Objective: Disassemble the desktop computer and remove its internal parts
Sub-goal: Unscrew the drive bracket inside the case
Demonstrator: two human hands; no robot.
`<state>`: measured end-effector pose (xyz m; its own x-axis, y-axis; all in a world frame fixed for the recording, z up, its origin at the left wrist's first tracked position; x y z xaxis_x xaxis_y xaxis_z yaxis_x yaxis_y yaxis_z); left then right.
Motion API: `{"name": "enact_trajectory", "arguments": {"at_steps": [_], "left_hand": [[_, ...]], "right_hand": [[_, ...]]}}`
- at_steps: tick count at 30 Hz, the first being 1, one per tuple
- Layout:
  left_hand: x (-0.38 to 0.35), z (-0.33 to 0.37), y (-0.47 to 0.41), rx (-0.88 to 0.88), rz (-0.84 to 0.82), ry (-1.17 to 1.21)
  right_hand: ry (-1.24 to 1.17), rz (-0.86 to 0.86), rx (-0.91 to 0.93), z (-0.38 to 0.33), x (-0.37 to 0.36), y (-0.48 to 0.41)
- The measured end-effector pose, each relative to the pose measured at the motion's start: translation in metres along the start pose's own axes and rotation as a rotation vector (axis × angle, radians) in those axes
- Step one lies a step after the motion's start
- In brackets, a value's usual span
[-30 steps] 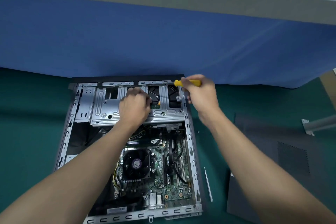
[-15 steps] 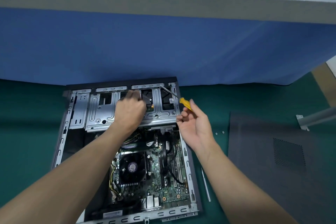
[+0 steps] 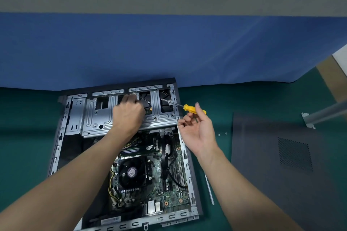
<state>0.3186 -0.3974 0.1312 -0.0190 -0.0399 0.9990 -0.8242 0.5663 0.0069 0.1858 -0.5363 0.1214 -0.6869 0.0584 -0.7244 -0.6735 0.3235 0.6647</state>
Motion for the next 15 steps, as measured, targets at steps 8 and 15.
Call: {"name": "enact_trajectory", "arguments": {"at_steps": [8,15], "left_hand": [[0.002,-0.001,-0.004,-0.031,-0.035,0.062],[-0.01,-0.005,-0.014,0.025,-0.012,0.24]], "right_hand": [[0.022,-0.004,-0.004,-0.001,0.001,-0.001],[0.001,-0.014,-0.016,-0.001,0.001,0.0]]}}
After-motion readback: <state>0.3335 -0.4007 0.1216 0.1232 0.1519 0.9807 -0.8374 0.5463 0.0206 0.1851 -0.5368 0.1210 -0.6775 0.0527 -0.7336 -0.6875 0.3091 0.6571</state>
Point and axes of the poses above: each hand's wrist, its own y-axis away from the middle knuckle, its own x-axis out of the back of the hand, z = x × y, the point moved 1 cm from there along -y, towards the middle knuckle, and after that the axes turned 3 degrees about -y, right-handed, at the moved point
